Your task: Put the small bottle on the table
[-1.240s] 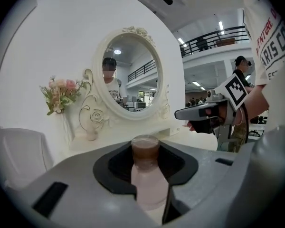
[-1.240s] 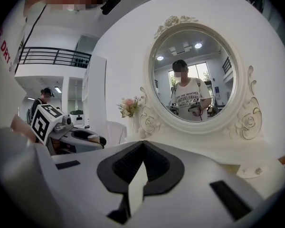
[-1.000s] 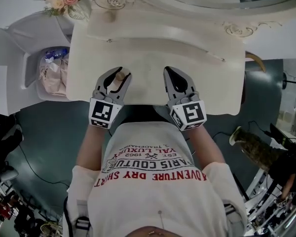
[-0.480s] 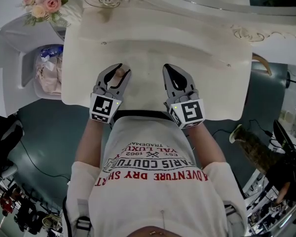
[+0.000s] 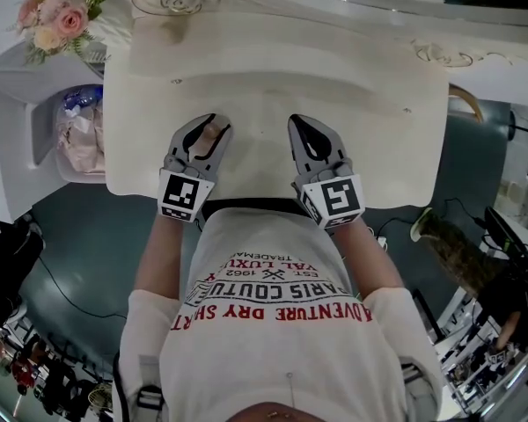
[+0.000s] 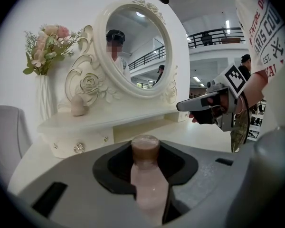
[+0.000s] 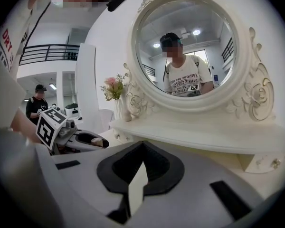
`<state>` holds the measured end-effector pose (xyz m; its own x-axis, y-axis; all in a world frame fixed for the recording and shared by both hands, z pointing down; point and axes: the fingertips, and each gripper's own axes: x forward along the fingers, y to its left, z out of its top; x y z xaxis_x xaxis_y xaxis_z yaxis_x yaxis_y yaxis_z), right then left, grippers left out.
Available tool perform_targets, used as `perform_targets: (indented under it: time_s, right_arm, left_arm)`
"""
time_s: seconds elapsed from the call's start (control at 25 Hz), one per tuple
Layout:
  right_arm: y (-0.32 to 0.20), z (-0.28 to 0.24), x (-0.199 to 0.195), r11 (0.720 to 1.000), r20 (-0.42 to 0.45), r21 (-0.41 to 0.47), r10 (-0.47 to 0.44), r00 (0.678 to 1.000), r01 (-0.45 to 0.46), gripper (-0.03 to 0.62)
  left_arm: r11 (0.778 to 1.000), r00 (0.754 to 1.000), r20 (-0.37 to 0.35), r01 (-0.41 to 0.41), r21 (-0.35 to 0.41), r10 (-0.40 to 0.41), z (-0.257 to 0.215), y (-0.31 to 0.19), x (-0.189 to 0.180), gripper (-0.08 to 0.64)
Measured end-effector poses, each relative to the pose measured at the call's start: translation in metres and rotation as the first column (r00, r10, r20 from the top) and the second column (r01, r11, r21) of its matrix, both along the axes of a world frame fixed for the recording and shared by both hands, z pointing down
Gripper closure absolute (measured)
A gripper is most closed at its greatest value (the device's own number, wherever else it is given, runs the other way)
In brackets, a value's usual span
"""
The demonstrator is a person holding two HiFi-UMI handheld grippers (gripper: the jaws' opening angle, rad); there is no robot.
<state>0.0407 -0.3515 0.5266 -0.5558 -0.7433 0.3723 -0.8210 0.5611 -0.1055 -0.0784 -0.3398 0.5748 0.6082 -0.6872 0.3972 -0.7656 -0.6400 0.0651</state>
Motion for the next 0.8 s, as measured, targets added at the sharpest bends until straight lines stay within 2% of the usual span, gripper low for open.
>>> perform_targets:
  time_s: [0.24, 0.48, 0.6, 0.8]
  right_arm:
    - [-0.001, -0.001, -0.011, 1.000, -0.001, -0.001, 0.018, 1.000, -0.018, 0.593]
    - [0.006, -0.017, -0.029, 0.999, 0.017, 0.001, 0.034, 0.999, -0.034, 0.592]
    - [0.009, -0.031, -0.034, 0.999, 0.023, 0.011, 0.048, 0.999, -0.048, 0.592]
    - [0.015, -0.052, -0.042, 0.996, 0.058, 0.010, 0.089, 0.994, -0.090, 0.592]
  left_arm:
    - [0.999, 0.999, 0.012, -0.053, 0.014, 0.053, 0.003, 0.007, 0.003, 0.425]
    - [0.997, 0.998, 0.011, -0.063, -0.054, 0.063, 0.007, 0.008, 0.003, 0.414]
    - [0.996, 0.999, -0.018, -0.046, -0.079, 0.044, 0.001, 0.008, 0.001, 0.341]
    - [0.998, 0.997, -0.079, -0.026, -0.065, 0.021, -0.031, 0.012, -0.013, 0.339]
